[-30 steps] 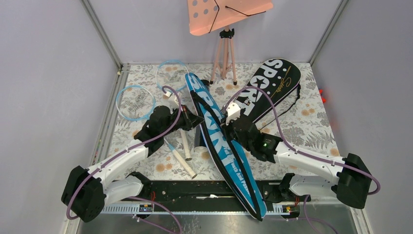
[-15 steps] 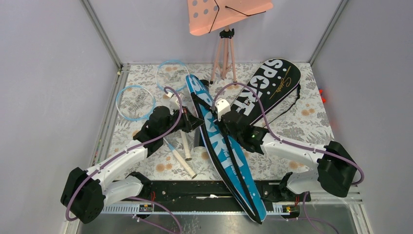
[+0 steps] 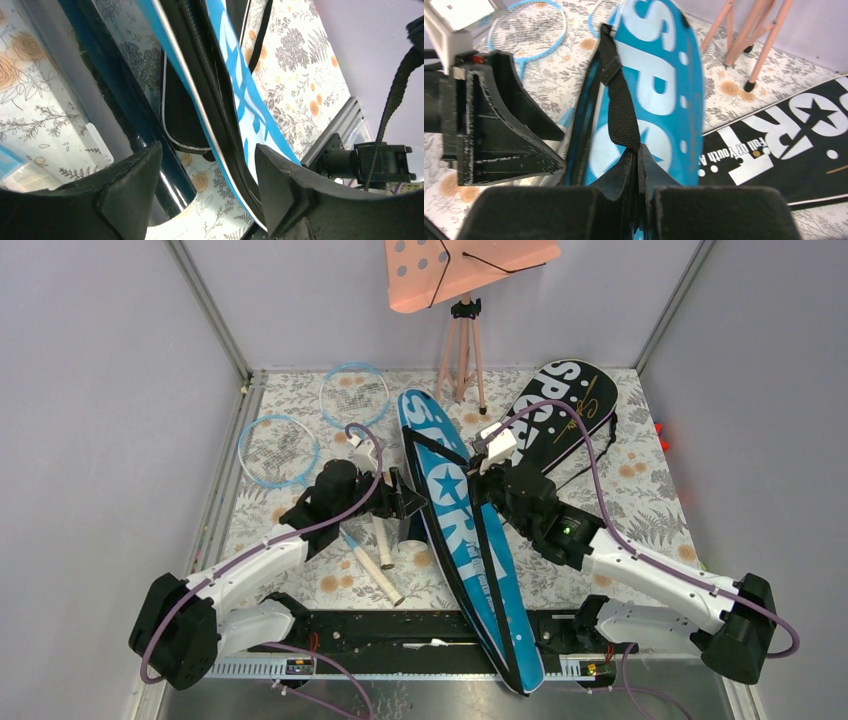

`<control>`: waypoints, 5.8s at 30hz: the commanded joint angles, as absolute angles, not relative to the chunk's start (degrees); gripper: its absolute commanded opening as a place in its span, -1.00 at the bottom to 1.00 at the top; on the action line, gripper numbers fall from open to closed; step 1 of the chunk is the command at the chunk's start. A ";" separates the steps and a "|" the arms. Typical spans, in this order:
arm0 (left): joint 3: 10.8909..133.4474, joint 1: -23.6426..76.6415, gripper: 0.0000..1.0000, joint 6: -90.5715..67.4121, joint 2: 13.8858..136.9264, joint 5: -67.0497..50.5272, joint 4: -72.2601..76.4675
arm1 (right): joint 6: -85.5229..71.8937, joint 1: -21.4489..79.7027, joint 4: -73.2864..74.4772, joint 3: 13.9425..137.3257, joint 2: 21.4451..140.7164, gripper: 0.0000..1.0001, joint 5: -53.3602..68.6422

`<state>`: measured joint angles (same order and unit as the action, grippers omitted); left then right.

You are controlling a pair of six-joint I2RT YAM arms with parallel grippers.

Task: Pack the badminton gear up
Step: Adjust the racket bag at the center of the board, then open the racket bag at the center of the board.

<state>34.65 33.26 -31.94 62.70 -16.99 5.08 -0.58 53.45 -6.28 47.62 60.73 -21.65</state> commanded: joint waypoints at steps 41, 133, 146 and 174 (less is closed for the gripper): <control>28.93 42.26 -0.04 -43.16 82.28 -27.13 37.50 | -4.66 53.00 -5.01 52.50 55.02 -1.00 -17.46; 37.01 43.33 -1.00 -35.22 57.26 3.57 2.06 | -22.45 51.05 21.00 49.94 72.36 0.51 -42.00; 46.31 43.31 -1.00 -33.22 60.64 20.63 -7.21 | -26.51 45.44 24.66 42.29 56.15 0.48 -35.55; 43.02 43.48 0.97 -32.43 61.31 -0.43 -0.28 | -18.91 41.76 10.46 46.85 64.46 -1.00 -16.63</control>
<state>43.44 43.48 -34.02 64.66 5.19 -4.51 -21.87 42.26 13.17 43.40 62.94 -19.62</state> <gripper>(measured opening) 0.974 0.068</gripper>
